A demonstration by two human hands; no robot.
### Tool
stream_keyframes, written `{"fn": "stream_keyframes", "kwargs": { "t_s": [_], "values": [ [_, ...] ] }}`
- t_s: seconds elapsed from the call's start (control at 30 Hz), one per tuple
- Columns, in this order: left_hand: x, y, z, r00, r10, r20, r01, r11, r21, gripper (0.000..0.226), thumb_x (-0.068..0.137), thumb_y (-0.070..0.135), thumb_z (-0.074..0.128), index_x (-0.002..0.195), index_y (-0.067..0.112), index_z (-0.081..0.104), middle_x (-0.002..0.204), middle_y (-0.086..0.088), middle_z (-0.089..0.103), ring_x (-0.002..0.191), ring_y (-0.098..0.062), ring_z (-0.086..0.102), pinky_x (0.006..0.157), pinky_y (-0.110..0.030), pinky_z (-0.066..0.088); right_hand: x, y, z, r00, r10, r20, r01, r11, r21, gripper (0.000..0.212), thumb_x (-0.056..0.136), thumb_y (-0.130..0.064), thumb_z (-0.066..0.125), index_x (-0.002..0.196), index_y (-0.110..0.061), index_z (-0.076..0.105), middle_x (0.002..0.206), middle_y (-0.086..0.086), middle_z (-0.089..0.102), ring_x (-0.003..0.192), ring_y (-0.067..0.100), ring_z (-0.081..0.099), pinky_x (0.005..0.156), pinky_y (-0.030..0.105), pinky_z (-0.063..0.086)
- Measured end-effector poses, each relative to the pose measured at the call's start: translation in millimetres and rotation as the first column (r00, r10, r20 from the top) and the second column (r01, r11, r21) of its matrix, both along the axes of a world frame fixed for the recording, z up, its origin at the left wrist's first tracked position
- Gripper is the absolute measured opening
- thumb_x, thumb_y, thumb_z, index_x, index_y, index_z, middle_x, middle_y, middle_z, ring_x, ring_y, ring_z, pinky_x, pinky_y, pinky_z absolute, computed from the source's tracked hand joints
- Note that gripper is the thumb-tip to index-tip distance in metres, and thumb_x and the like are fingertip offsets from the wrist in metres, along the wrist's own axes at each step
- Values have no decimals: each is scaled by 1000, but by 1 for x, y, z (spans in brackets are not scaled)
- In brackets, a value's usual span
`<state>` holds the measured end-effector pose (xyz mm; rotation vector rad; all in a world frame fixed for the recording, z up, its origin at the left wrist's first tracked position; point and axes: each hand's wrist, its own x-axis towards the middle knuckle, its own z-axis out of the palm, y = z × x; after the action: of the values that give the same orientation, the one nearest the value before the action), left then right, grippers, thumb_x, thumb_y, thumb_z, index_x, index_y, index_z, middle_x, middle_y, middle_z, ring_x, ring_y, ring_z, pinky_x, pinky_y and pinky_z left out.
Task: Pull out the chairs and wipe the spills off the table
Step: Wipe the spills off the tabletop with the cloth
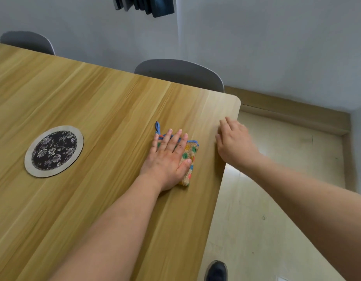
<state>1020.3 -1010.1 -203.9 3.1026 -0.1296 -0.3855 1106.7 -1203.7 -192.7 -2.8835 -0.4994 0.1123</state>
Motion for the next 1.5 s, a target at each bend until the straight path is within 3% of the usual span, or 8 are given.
{"fn": "stream_keyframes", "kwargs": {
  "t_s": [0.27,0.37,0.43,0.53,0.97,1.23,1.37,1.5],
  "values": [
    [72,-3,-3,1000,22,2,-22,1000,4,69,101,54,11,152,24,-23,162,3,-26,146,-18,-31,118,-50,-17,68,-4,-1,992,13,-126,-28,992,-120,63,102,-40,21,155,-9,7,162,10,0,150,25,-4,122,42,2],
    [102,-3,-3,1000,18,11,-19,1000,6,69,101,54,12,153,24,-21,163,3,-24,147,-18,-29,119,-50,-17,82,-3,-3,998,25,-60,-32,991,-129,62,99,-40,28,149,-5,26,156,14,24,145,30,18,119,42,16],
    [117,-2,-1,1000,15,19,-15,1000,9,69,100,55,13,154,24,-20,163,3,-22,148,-18,-27,119,-50,-16,84,-2,-2,998,55,31,-49,987,-152,56,93,-39,33,135,-5,47,138,12,47,128,30,41,109,39,30],
    [141,-5,-2,1000,15,19,-15,1000,6,69,101,54,13,155,24,-18,164,3,-21,149,-18,-25,119,-50,-15,91,-5,-2,993,95,67,-84,984,-159,51,89,-38,32,120,-8,59,122,9,58,109,29,53,100,38,36],
    [204,-12,-4,998,-24,54,24,1000,5,69,101,54,17,157,24,-11,166,4,-13,151,-17,-19,120,-49,-12,96,-16,-9,987,95,133,-86,994,-71,44,83,-33,48,113,-9,69,112,7,66,99,28,63,109,45,37],
    [216,-13,-7,997,-39,66,38,999,5,69,101,55,17,157,25,-9,166,4,-11,151,-18,-17,121,-49,-12,108,-19,-13,978,99,182,-96,995,-23,38,85,-32,43,100,-13,72,97,4,65,87,28,61,108,44,36],
    [216,-13,1,999,-12,36,17,990,-141,71,102,48,30,159,20,-3,166,3,-10,151,-15,-15,121,-44,-11,124,-11,-3,983,91,158,-86,995,-43,39,91,-33,35,78,-13,65,82,4,59,77,29,57,97,40,41],
    [206,11,22,977,151,149,-77,906,-416,54,102,20,43,153,11,33,163,0,22,151,-17,16,122,-28,7,137,-1,5,969,151,196,-164,985,53,32,93,-27,45,112,-11,66,113,6,63,101,29,59,91,38,47]
  ]
}}
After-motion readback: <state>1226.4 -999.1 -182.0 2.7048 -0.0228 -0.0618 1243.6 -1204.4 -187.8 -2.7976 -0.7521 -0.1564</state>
